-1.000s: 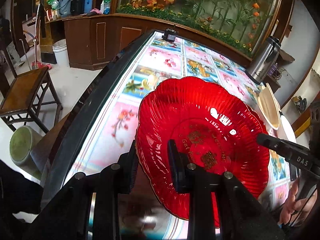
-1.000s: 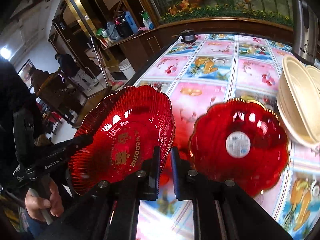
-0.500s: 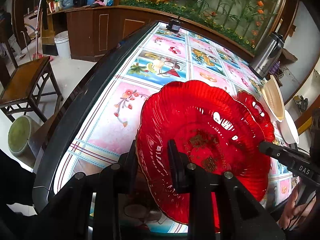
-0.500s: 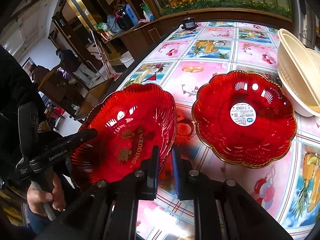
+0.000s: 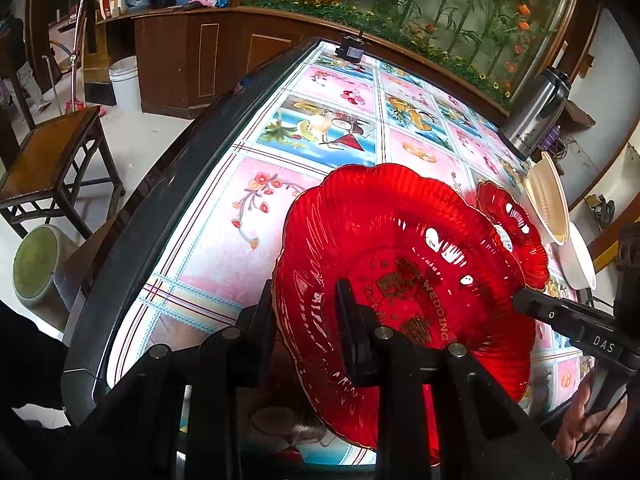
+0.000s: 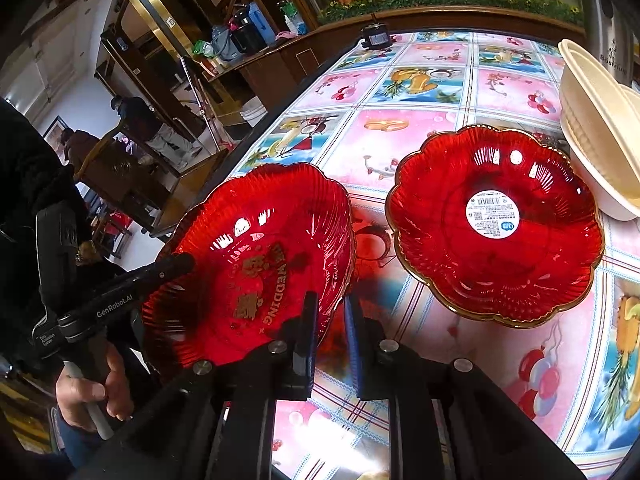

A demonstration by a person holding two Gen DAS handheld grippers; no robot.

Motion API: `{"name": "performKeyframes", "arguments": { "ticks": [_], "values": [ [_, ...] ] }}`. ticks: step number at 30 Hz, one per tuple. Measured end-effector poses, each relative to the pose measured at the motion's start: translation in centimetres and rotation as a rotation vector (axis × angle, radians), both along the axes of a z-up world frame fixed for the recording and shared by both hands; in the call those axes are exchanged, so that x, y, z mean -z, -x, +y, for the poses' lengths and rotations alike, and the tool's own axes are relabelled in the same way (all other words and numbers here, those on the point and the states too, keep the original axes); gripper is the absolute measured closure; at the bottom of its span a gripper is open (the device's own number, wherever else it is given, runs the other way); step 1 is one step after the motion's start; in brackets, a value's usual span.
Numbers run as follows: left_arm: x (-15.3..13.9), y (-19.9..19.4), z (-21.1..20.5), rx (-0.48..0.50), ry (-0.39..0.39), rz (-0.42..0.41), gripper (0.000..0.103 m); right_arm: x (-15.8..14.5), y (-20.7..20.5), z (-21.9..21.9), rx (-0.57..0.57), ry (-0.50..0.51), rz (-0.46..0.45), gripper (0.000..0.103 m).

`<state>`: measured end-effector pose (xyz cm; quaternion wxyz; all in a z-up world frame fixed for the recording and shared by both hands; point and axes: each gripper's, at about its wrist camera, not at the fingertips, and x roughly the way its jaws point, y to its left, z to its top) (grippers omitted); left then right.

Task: Organize plates and bowls
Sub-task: 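Carry the large red plate toward the table edge and lower it, opening the left tool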

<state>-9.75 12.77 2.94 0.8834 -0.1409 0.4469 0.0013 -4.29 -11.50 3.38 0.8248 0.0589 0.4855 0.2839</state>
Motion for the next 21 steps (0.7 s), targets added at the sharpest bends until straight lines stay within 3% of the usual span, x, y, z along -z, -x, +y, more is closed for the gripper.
{"name": "performKeyframes", "arguments": {
  "ticks": [3, 7, 21],
  "values": [
    [-0.4, 0.2, 0.3, -0.012, 0.0, -0.003, 0.075, -0.2, 0.0, -0.2, -0.002, -0.018, 0.005, 0.081],
    [-1.0, 0.7, 0.6, -0.024, -0.006, -0.02, 0.053, -1.1, 0.7, -0.6, 0.0, -0.028, -0.026, 0.076],
    [-3.7, 1.8, -1.1, 0.006, -0.046, -0.078, 0.053, -1.9, 0.7, -4.0, 0.063, -0.099, -0.032, 0.076]
  ]
}}
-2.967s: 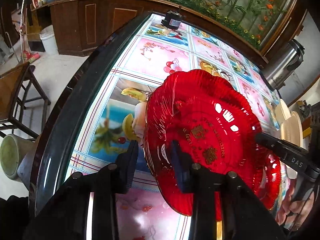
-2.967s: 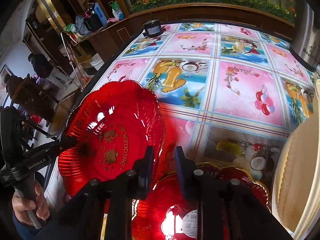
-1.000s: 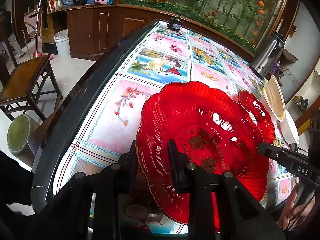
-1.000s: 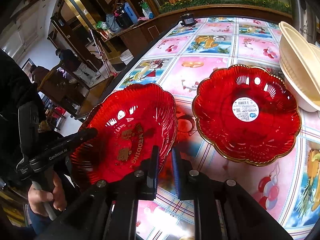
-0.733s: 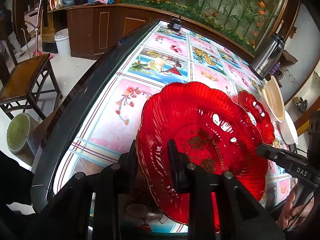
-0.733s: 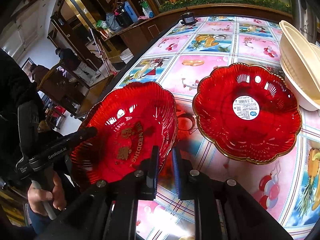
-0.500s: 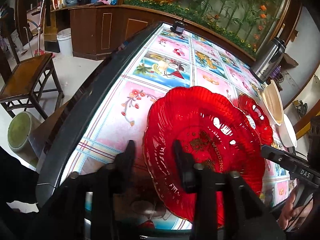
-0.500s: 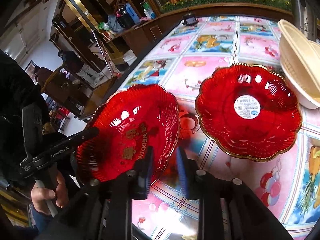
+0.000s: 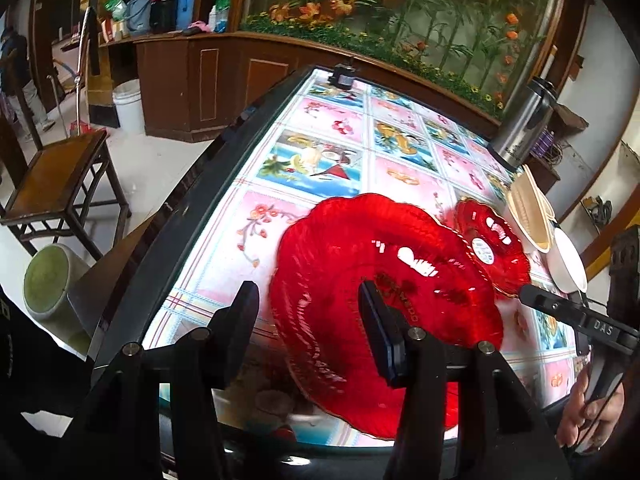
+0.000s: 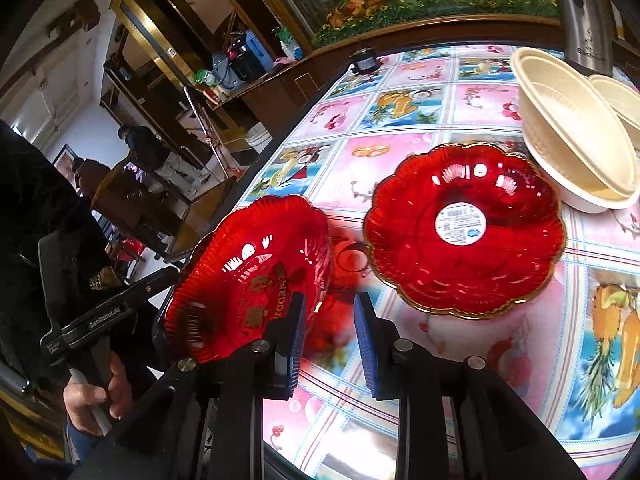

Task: Organize plates and bowls
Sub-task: 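Carry the large red plate toward the table edge and lower it, opening the left tool, then grasp the small labelled red plate rim with the left tool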

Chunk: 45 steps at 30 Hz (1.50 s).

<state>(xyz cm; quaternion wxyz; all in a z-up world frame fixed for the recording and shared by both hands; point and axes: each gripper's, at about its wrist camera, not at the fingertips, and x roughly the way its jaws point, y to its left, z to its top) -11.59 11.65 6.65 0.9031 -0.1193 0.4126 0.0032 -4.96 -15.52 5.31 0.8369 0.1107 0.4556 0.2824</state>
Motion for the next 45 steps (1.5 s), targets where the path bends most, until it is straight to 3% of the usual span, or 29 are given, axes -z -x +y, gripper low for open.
{"name": "performKeyframes", "arguments": {
  "ticks": [18, 27, 34, 40, 45],
  "values": [
    [-2.5, -1.3, -8.9, 0.206, -0.016, 0.0, 0.053, 0.1, 0.2, -7.1, 0.128, -0.09, -0.008, 0.076],
    [-3.1, -4.8, -14.7, 0.318, -0.038, 0.037, 0.053, -0.1, 0.5, -11.5, 0.235, -0.1, -0.032, 0.074],
    [-2.5, -10.0, -16.1, 0.292, -0.03, 0.121, 0.053, 1.1, -0.8, -12.9, 0.274, -0.105, -0.003, 0.07],
    [-1.8, -12.8, -15.9, 0.24, -0.036, 0.154, 0.053, 1.8, -1.3, -13.6, 0.287, -0.089, -0.002, 0.07],
    [-0.9, -14.8, -16.1, 0.251, -0.048, 0.194, 0.053, 2.1, -2.0, -14.0, 0.299, -0.078, 0.017, 0.07]
  ]
}}
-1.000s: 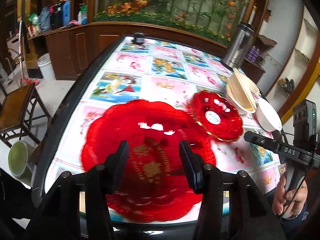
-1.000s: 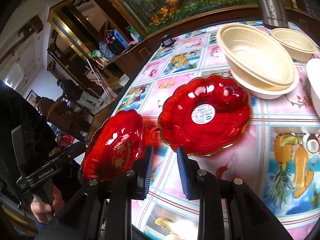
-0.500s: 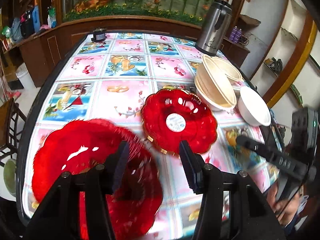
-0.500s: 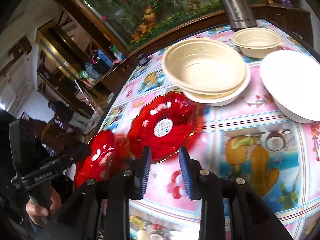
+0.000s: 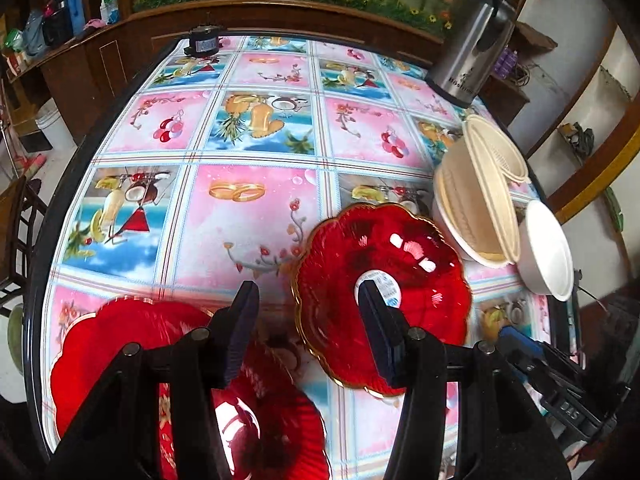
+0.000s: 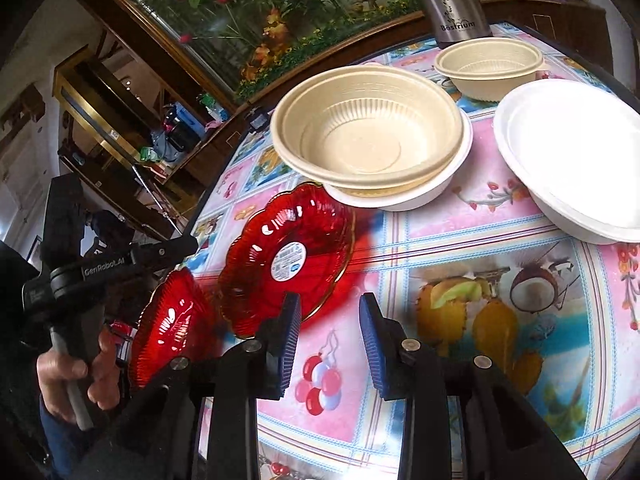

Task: Organize plates and bowls
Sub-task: 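Grasp the small labelled red plate rim with the left tool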

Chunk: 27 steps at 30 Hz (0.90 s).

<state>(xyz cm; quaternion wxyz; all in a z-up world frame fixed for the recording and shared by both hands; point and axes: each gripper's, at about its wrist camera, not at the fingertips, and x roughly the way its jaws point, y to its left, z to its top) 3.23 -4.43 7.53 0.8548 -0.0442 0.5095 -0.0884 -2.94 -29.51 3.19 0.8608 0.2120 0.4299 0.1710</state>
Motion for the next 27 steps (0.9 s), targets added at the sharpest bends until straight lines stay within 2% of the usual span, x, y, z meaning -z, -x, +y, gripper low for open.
{"name": "performKeyframes", "arguments": {
  "ticks": [9, 12, 16, 18, 19, 20, 22, 27],
  "values": [
    [2.5, -2.8, -1.2, 0.049, -0.016, 0.078, 0.053, 0.4, -1.3, 1.0, 0.011, 0.03, 0.033, 0.07],
    [3.2, -3.4, -2.0, 0.063, -0.058, 0.095, 0.053, 1.0, -1.7, 1.3, 0.017, 0.041, 0.056, 0.07],
    [4.1, -3.8, -2.3, 0.071, -0.072, 0.108, 0.053, 1.6, -2.2, 1.7, 0.011, 0.047, 0.07, 0.07],
    [4.3, -3.7, -2.3, 0.071, -0.075, 0.106, 0.064, 2.0, -2.6, 1.8, 0.004, 0.039, 0.083, 0.071],
    [4.4, -3.8, -2.3, 0.069, -0.058, 0.114, 0.072, 2.3, -2.9, 2.0, 0.001, 0.038, 0.092, 0.074],
    [4.5, -3.7, -2.3, 0.075, -0.049, 0.115, 0.073, 2.5, -3.0, 2.1, -0.003, 0.034, 0.096, 0.074],
    [4.6, -3.3, -2.7, 0.089, -0.053, 0.11, 0.077, 2.9, -3.2, 2.4, -0.018, 0.022, 0.095, 0.087],
    [4.4, -1.9, -3.1, 0.102, -0.049, 0.097, 0.077, 2.5, -2.3, 2.2, -0.011, 0.047, 0.069, 0.088]
  ]
}}
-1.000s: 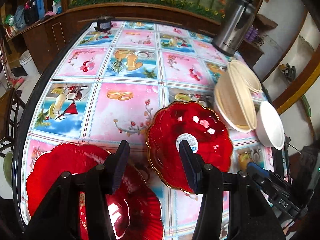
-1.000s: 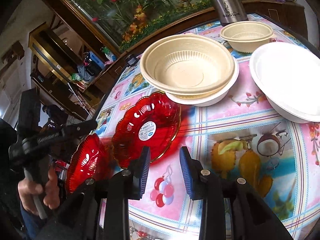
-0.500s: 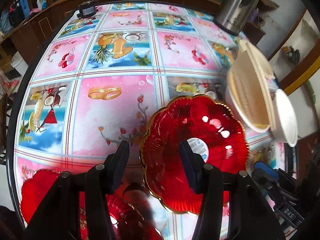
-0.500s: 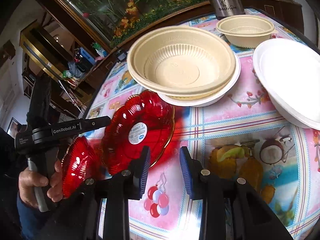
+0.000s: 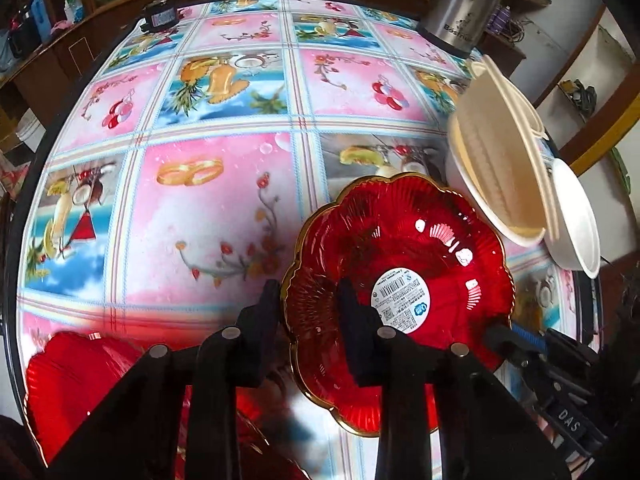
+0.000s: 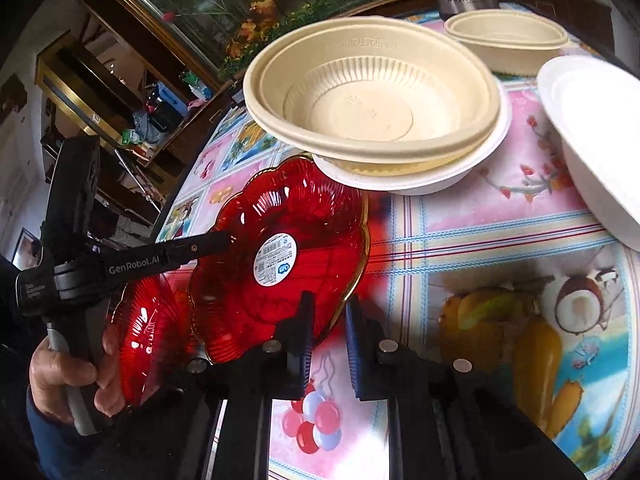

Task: Organize plates and bowls
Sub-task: 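Grasp the small labelled red plate rim with the left tool, then lower the small red plate onto the large red plate and open the left tool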

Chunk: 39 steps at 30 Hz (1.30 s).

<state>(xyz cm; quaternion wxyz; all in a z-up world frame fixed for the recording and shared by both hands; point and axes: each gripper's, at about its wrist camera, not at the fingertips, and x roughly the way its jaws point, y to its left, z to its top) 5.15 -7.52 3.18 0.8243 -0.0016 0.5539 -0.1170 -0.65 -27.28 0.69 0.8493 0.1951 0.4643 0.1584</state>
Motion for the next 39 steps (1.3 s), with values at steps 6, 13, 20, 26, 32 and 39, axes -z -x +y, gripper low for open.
{"name": "performKeyframes", "arguments": {
  "ticks": [6, 13, 20, 26, 32, 39],
  "values": [
    [-0.9, 2.3, -1.0, 0.036, 0.014, -0.025, 0.077, -0.8, 1.5, -0.9, 0.005, 0.001, -0.014, 0.088],
    [-1.5, 5.5, -1.3, 0.055, 0.055, -0.043, 0.077, -1.2, 4.0, -2.1, 0.004, -0.024, -0.029, 0.087],
    [-2.6, 8.3, -1.8, 0.076, 0.083, -0.09, 0.077, -2.1, 6.1, -2.7, 0.003, -0.015, -0.065, 0.087],
    [-4.4, 9.8, -1.8, 0.079, 0.094, -0.144, 0.077, -3.9, 6.8, -2.8, 0.002, -0.008, -0.115, 0.086],
    [-5.3, 10.6, 0.2, 0.041, 0.122, -0.164, 0.077, -5.2, 6.6, -1.5, -0.027, -0.018, -0.141, 0.086],
    [-6.3, 11.9, 4.6, -0.042, 0.154, -0.2, 0.076, -7.2, 6.2, 1.9, -0.112, -0.013, -0.181, 0.084]
  ]
}}
